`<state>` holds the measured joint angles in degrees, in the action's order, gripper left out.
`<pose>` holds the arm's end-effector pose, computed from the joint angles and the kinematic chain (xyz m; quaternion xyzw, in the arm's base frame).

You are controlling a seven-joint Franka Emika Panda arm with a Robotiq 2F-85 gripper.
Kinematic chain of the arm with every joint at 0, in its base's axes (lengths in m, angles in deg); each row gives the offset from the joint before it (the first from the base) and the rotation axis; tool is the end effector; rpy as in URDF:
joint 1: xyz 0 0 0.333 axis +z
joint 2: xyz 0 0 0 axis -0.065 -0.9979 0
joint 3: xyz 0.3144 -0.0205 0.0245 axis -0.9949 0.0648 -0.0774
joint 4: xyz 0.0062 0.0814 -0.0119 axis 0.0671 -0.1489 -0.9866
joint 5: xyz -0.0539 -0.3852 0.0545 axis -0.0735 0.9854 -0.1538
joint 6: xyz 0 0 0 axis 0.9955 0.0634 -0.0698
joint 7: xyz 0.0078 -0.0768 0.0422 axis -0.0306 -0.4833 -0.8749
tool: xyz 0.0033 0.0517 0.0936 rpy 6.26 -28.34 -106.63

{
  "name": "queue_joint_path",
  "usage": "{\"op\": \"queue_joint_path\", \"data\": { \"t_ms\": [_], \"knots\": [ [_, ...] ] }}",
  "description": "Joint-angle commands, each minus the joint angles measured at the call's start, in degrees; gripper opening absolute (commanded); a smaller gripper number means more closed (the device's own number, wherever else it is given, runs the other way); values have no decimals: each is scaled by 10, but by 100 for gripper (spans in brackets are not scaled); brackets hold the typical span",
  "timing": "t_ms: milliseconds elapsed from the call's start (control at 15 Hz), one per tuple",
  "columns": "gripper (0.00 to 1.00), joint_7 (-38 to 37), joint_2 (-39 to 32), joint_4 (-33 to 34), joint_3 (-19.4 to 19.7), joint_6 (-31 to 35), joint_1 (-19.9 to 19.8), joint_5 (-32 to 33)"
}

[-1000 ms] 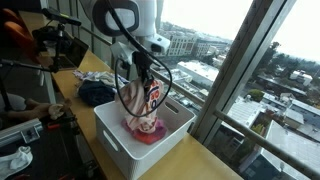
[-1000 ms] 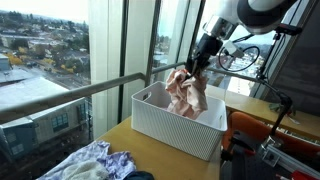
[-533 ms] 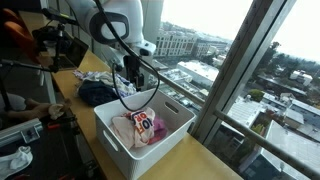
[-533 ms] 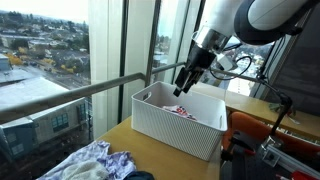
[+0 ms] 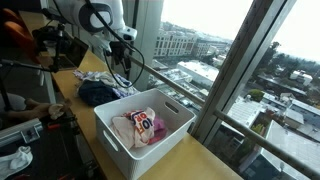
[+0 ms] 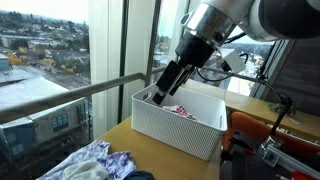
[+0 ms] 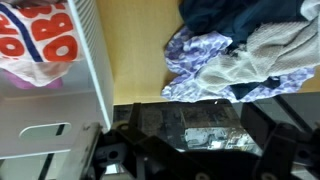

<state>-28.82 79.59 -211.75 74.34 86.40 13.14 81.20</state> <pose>0.5361 0.1600 0.3488 -0.9828 -0.0532 -0.1687 0.0531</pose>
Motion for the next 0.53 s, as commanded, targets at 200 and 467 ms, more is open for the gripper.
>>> {"op": "queue_joint_path", "data": {
  "t_ms": [200,467],
  "knots": [
    [100,14,-139,87,-37,43,23,-26],
    [100,28,-239,146,-60,42,26,-42]
  ]
}}
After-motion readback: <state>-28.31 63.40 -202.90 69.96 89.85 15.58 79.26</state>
